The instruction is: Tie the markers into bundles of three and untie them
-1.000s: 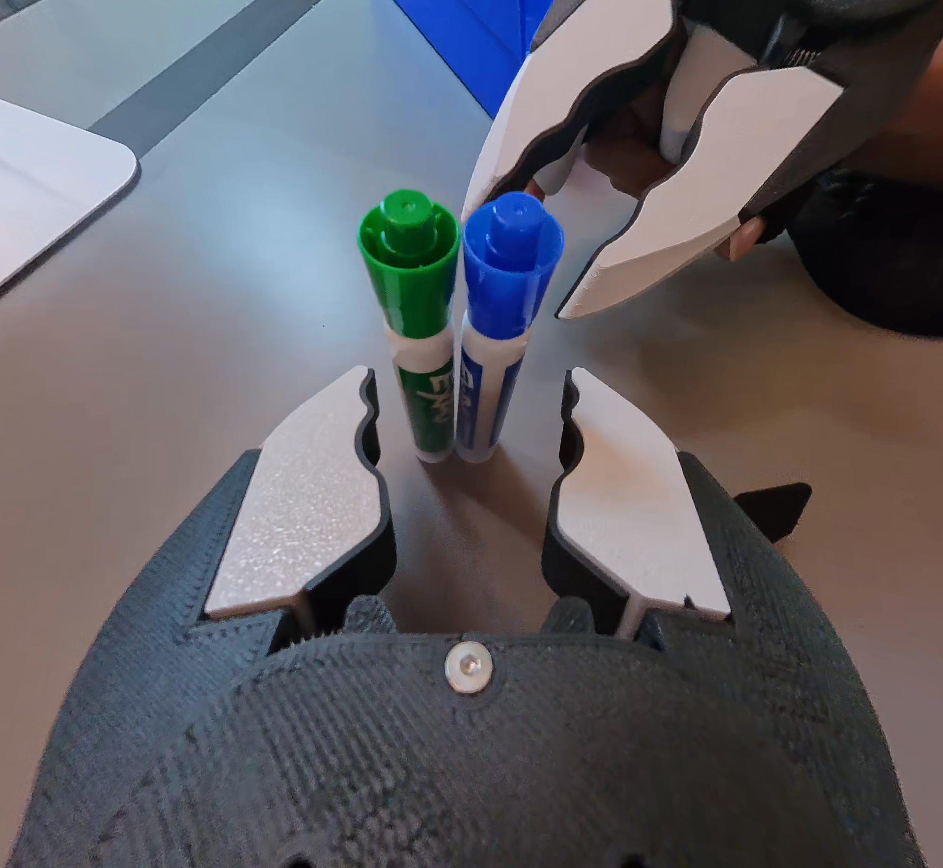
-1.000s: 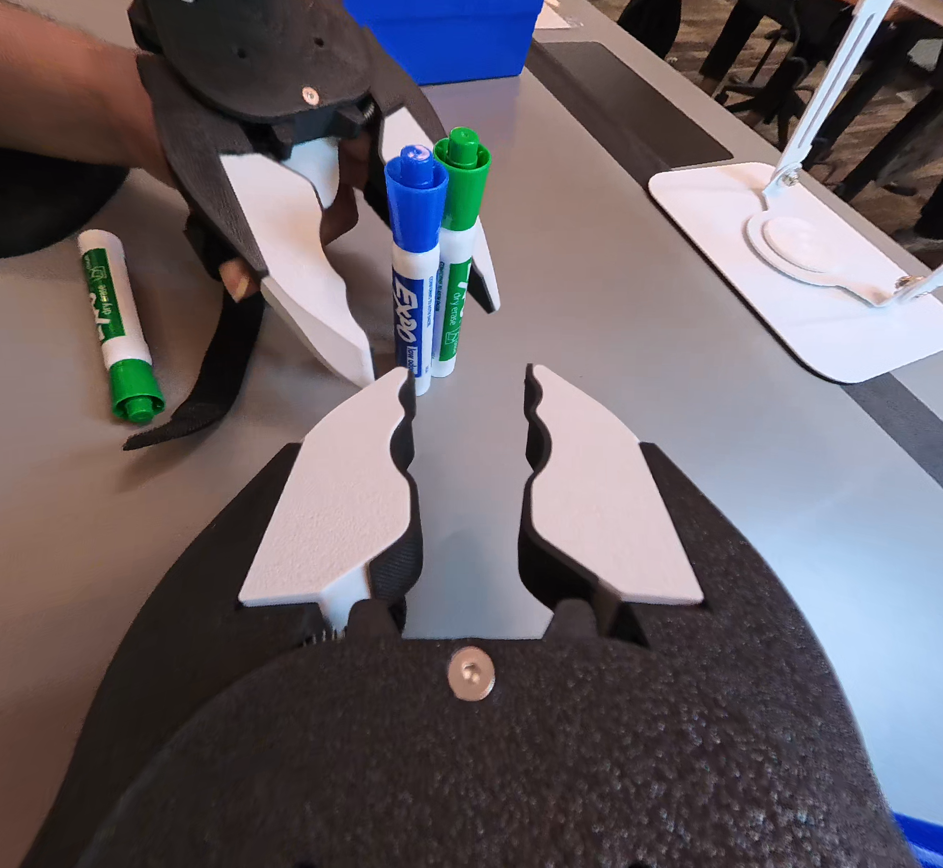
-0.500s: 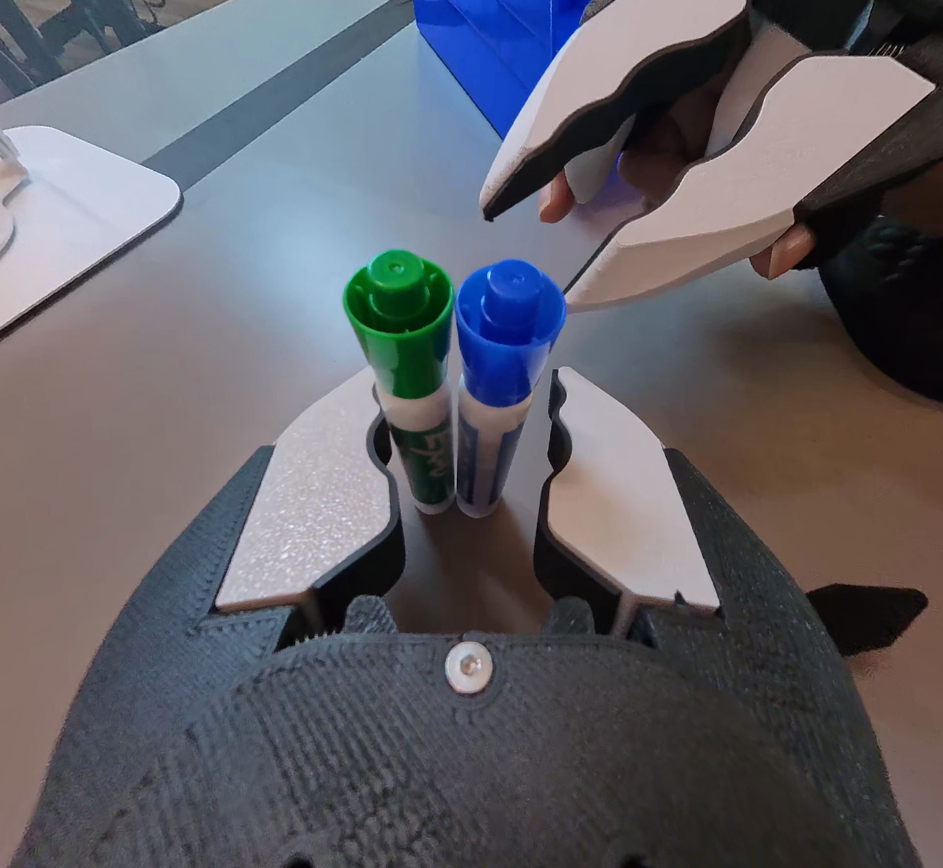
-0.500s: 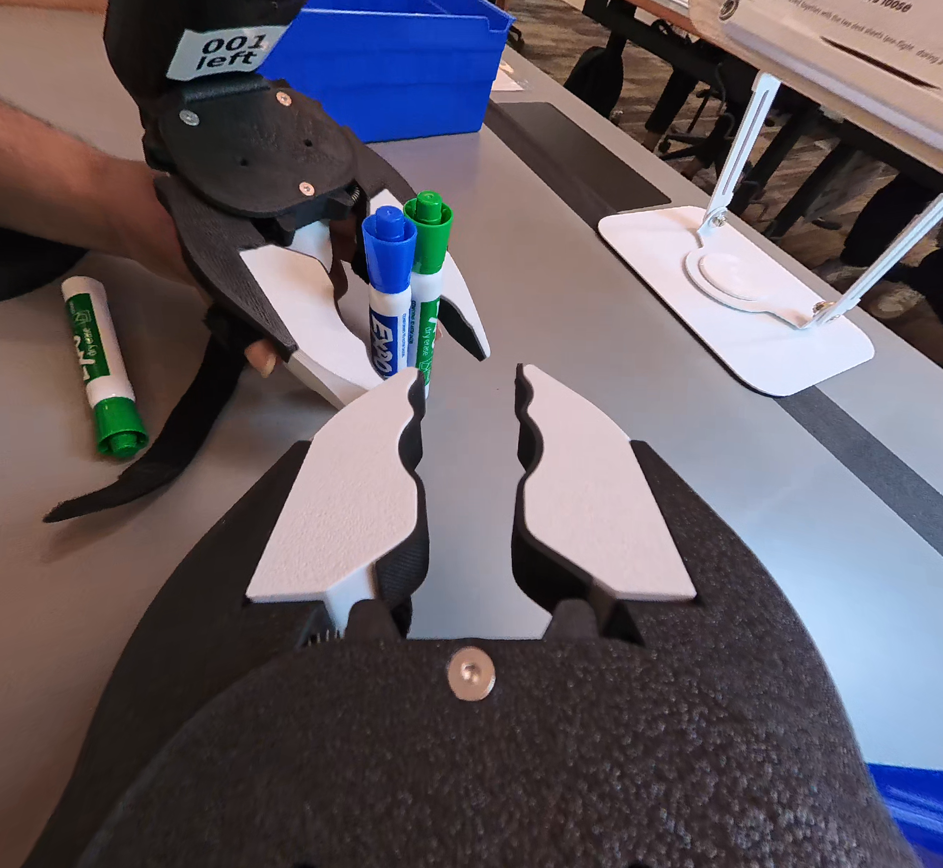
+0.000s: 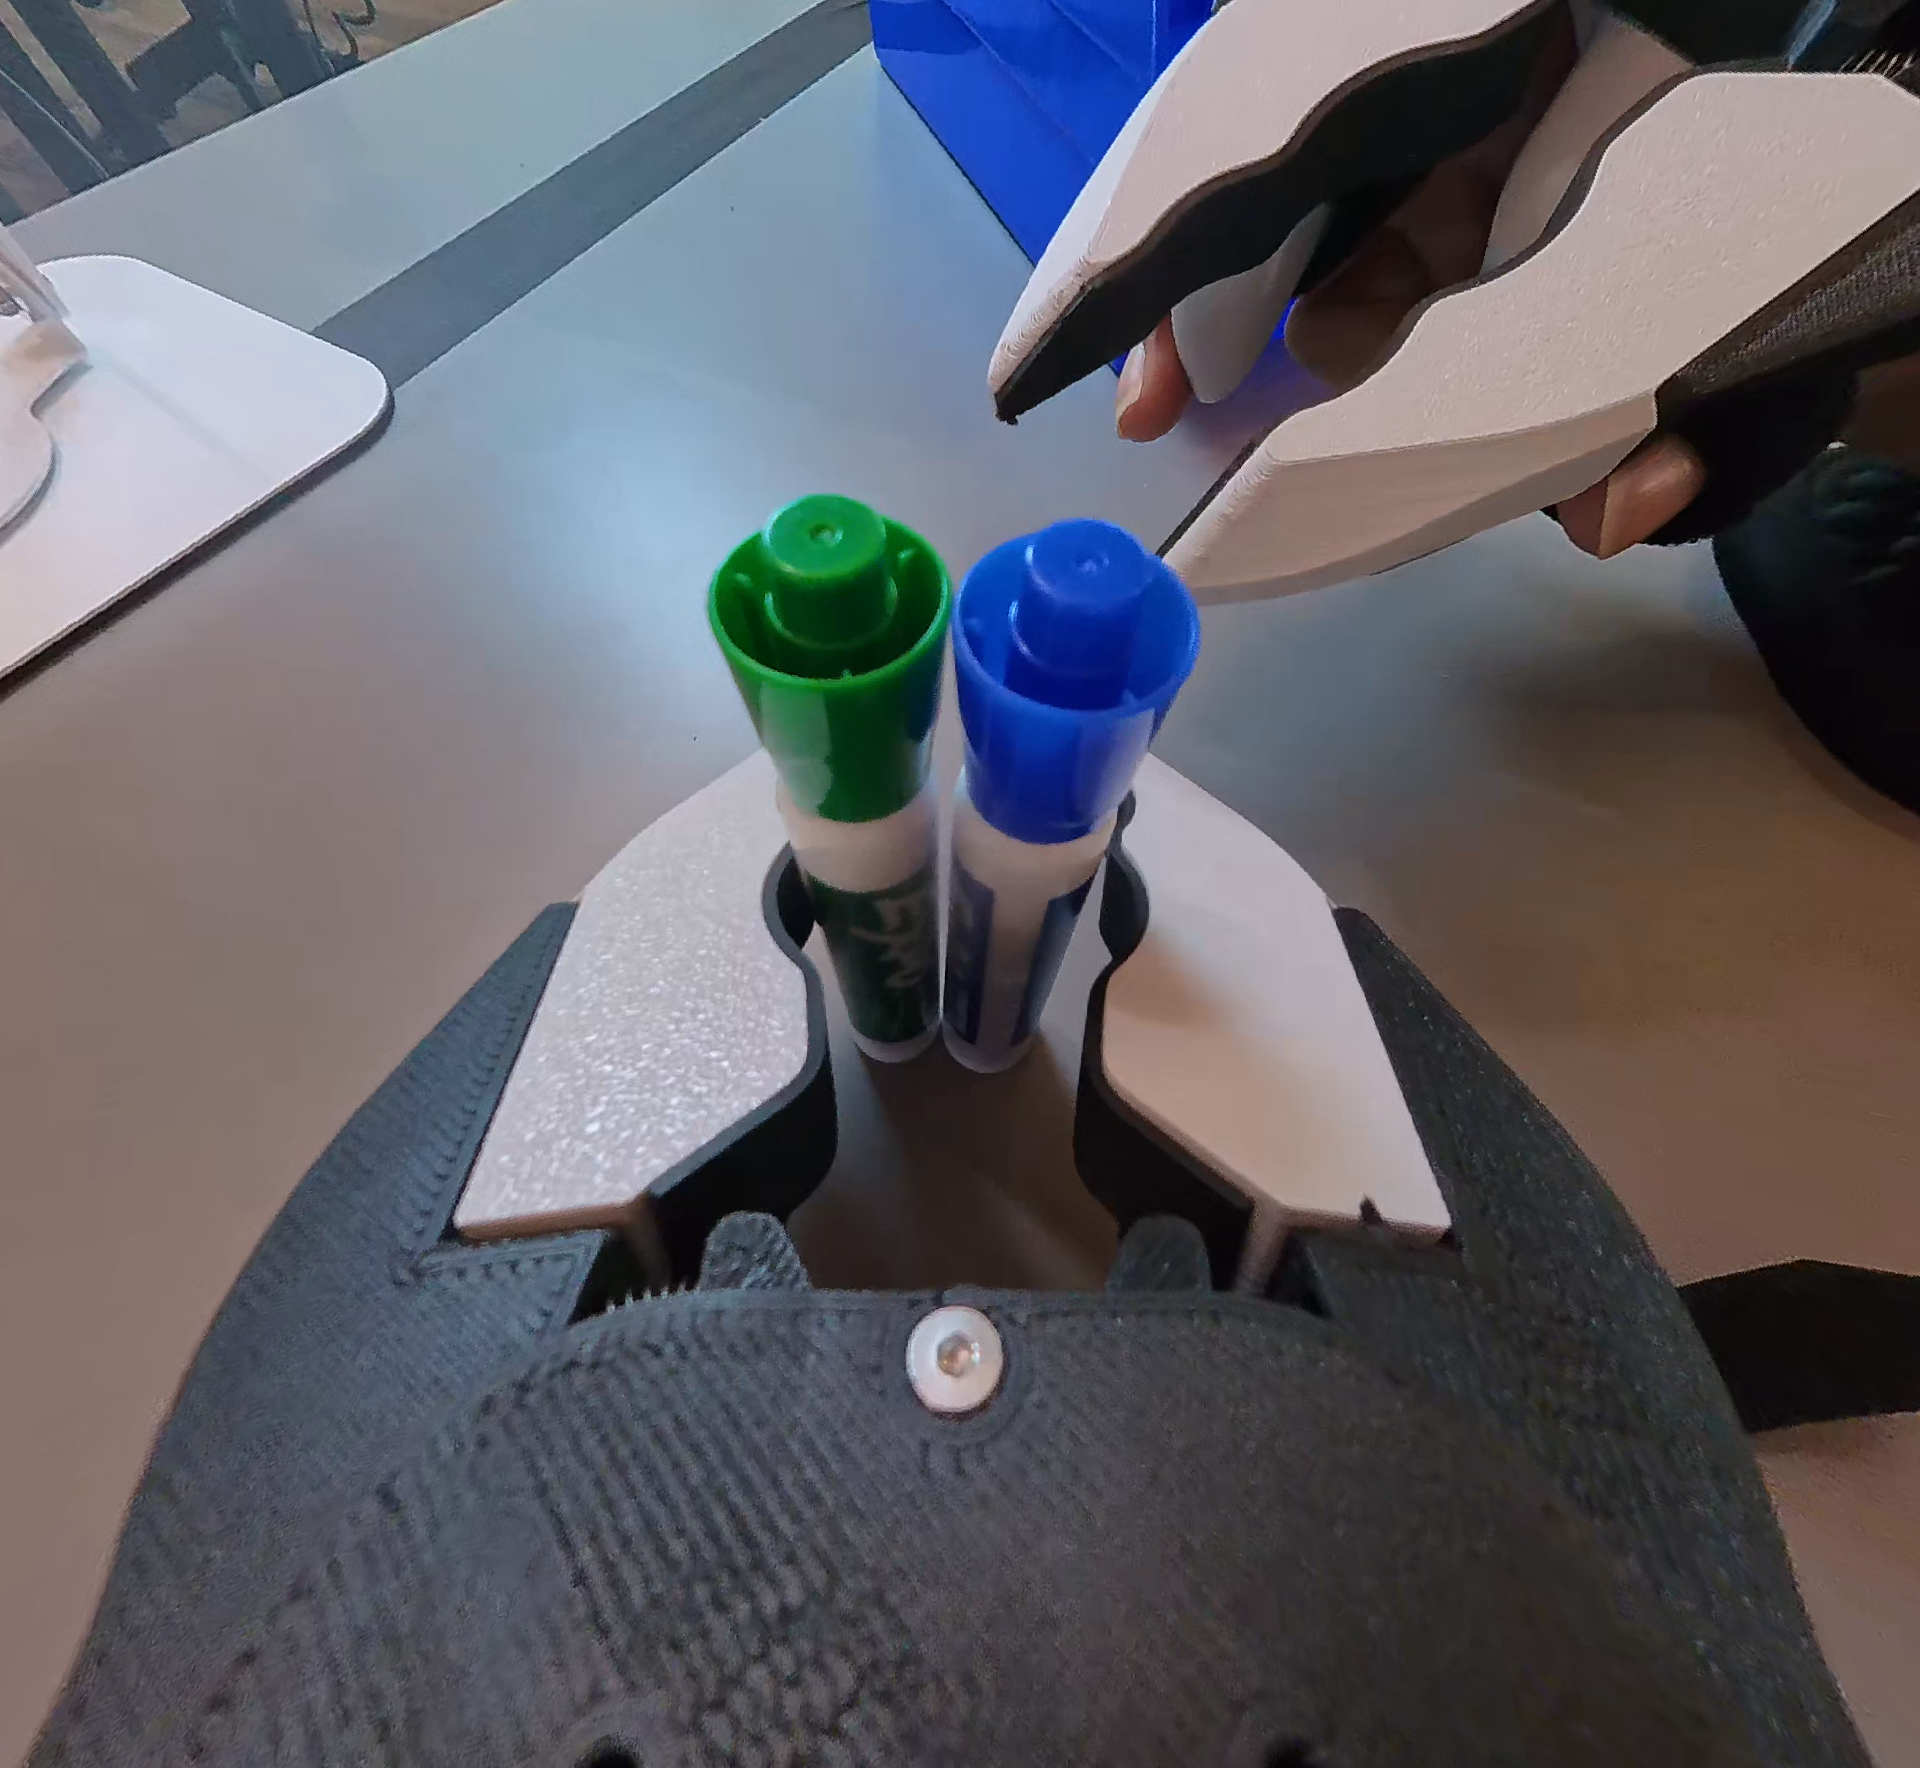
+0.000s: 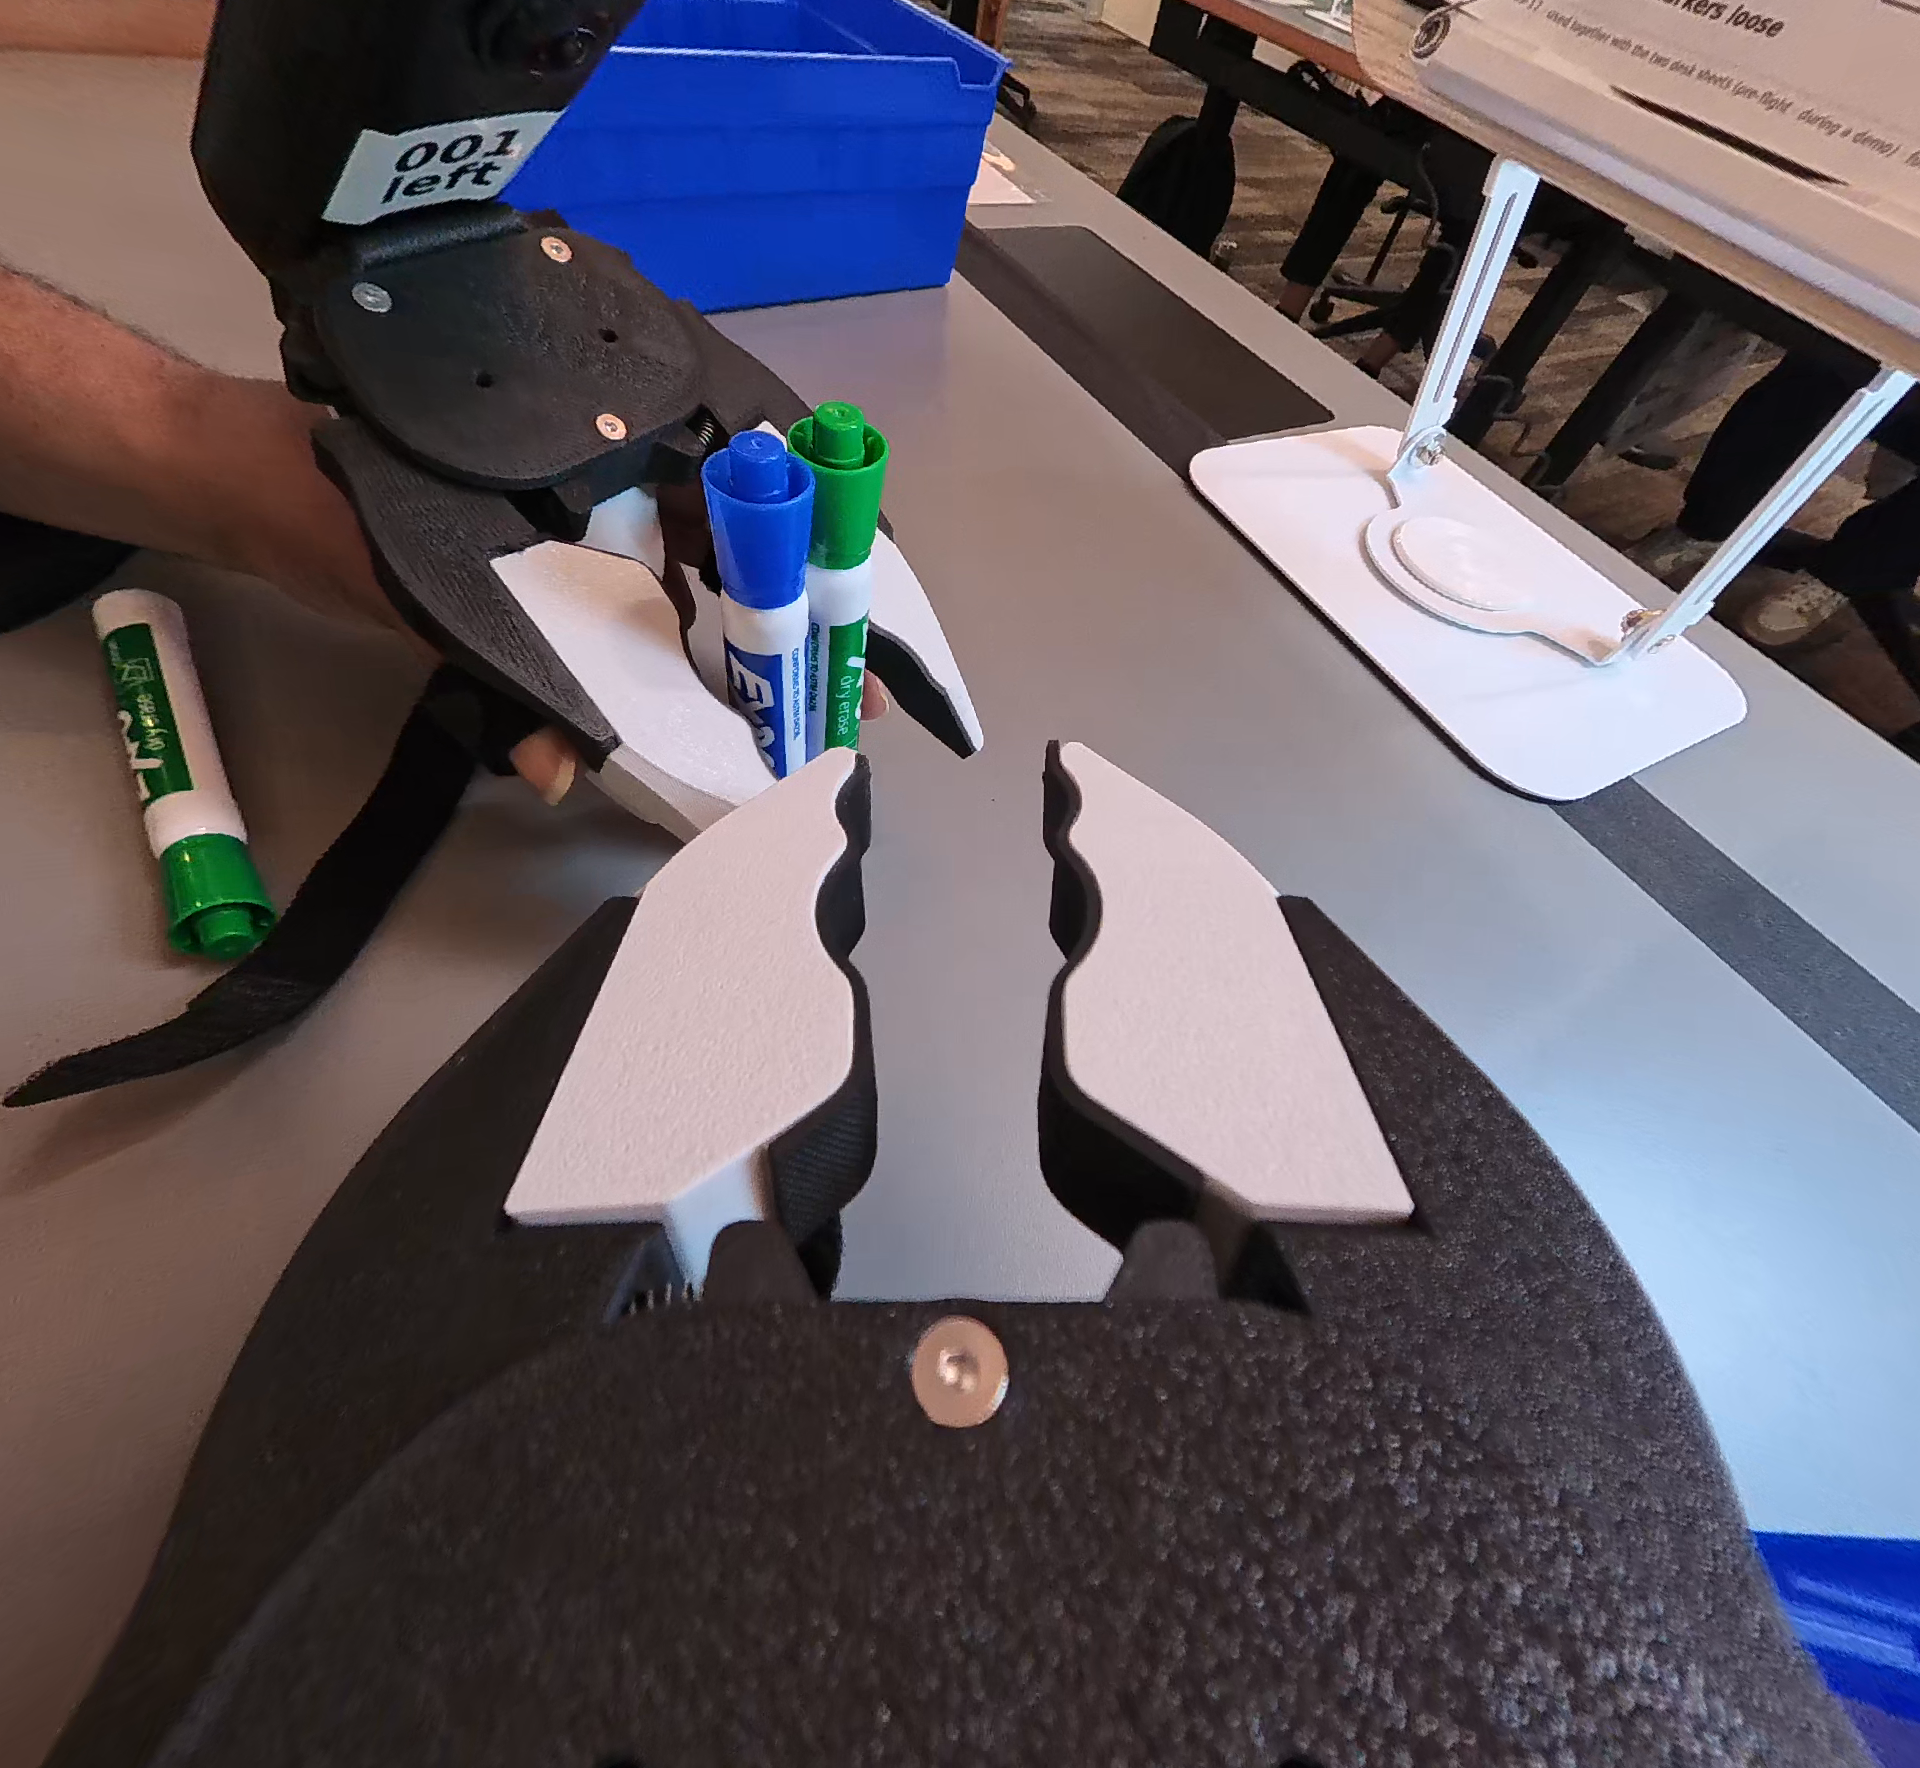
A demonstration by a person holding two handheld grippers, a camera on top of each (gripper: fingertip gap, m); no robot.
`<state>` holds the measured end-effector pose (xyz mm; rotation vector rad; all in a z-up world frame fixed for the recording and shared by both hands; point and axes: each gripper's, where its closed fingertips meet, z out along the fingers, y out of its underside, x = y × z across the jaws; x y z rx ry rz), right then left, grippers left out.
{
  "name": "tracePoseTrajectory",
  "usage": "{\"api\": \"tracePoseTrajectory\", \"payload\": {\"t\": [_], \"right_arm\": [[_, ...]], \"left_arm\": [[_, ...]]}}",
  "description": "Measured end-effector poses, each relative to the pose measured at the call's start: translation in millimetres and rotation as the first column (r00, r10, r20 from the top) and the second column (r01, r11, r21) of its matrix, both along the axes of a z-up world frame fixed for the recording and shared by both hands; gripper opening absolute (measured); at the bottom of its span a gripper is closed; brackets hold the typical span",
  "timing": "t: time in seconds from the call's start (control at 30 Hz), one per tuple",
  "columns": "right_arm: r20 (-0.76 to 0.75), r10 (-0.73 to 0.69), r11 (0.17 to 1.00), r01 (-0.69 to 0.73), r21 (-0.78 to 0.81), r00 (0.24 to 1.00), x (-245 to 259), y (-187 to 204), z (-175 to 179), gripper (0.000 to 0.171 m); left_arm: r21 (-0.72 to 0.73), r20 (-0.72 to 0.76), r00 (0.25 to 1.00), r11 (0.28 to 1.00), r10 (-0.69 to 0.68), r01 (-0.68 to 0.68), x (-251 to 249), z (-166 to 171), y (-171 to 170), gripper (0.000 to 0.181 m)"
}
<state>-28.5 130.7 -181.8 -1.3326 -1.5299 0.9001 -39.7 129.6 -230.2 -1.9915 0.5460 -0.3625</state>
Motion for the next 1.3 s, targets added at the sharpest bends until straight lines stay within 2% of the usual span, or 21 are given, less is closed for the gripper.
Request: {"api": "tracePoseTrajectory", "payload": {"t": [0.87,1.0,1.3], "right_arm": [[0.006,-0.004,1.0,0.004,0.003,1.0,-1.0,0.0,-2.6,0.03],[0.005,-0.005,1.0,0.005,0.002,1.0,-0.9,0.3,-2.6,0.03],[0.027,0.014,0.999,-0.013,-0.034,1.0,-3.2,-3.9,-9.9,0.03]], "left_arm": [[-0.008,-0.004,1.0,1.0,-0.01,0.01,0.2,-3.3,-0.3,0.047],[0.004,-0.005,1.0,1.0,-0.021,0.021,0.5,-1.3,-1.4,0.037],[-0.011,-0.005,0.999,0.999,-0.038,0.038,0.7,-4.6,-3.2,0.04]]}}
